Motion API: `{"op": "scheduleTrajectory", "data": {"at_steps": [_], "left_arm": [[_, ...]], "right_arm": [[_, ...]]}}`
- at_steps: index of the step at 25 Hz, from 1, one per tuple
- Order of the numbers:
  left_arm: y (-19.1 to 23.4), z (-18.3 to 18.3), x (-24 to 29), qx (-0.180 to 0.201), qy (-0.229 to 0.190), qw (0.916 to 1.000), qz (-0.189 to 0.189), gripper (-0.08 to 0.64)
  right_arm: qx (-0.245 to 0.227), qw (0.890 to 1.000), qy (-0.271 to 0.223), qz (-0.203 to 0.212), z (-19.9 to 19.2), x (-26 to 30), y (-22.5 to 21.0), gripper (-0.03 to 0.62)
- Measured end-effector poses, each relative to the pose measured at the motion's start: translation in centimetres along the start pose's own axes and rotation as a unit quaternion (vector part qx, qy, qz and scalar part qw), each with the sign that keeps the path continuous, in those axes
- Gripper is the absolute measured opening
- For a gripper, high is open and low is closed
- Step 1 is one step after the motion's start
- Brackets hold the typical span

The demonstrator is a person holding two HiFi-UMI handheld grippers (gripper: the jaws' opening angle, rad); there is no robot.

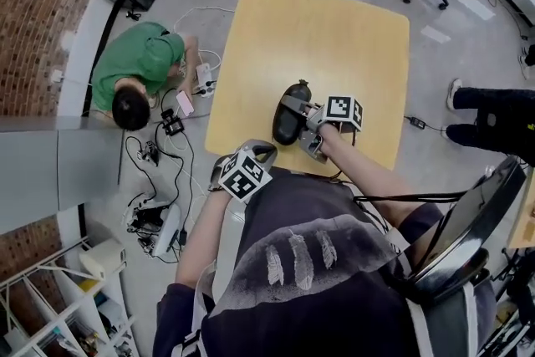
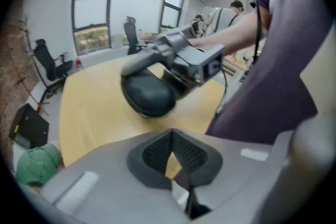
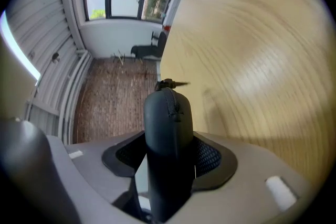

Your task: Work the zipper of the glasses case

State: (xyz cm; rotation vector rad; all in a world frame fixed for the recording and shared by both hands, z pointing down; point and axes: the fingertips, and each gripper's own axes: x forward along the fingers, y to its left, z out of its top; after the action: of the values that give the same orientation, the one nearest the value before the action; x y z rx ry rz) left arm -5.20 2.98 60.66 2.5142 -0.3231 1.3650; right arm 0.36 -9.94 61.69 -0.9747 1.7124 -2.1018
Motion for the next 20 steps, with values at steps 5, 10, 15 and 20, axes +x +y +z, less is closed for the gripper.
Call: {"op": "scheduleTrajectory", "data": {"at_steps": [5, 10, 15, 20], "left_arm": [[-3.4, -2.5, 2.0, 0.067, 0.052, 0.9963, 0.013, -0.002], [0.1, -0.1, 0.9, 0.028, 0.008, 0.9974, 0.066, 0.0], [3.0, 1.3, -0.2, 0.037, -0.009, 0.9977, 0.056, 0.106], [2.7, 2.1, 0.7, 0.084, -0.003, 0.9956, 0.043, 0.135]], "right_arm": [[-0.031, 0.999, -0.01, -0.002, 3.3, -0.7, 0.8, 0.259], [-0.035, 0.999, 0.007, 0.01, 3.1, -2.1, 0.9, 0.259], [-0.054, 0.996, 0.065, 0.033, 0.8, -1.0, 1.9, 0.261], [-0.068, 0.993, 0.093, 0.041, -0.4, -0.9, 2.5, 0.261]]}}
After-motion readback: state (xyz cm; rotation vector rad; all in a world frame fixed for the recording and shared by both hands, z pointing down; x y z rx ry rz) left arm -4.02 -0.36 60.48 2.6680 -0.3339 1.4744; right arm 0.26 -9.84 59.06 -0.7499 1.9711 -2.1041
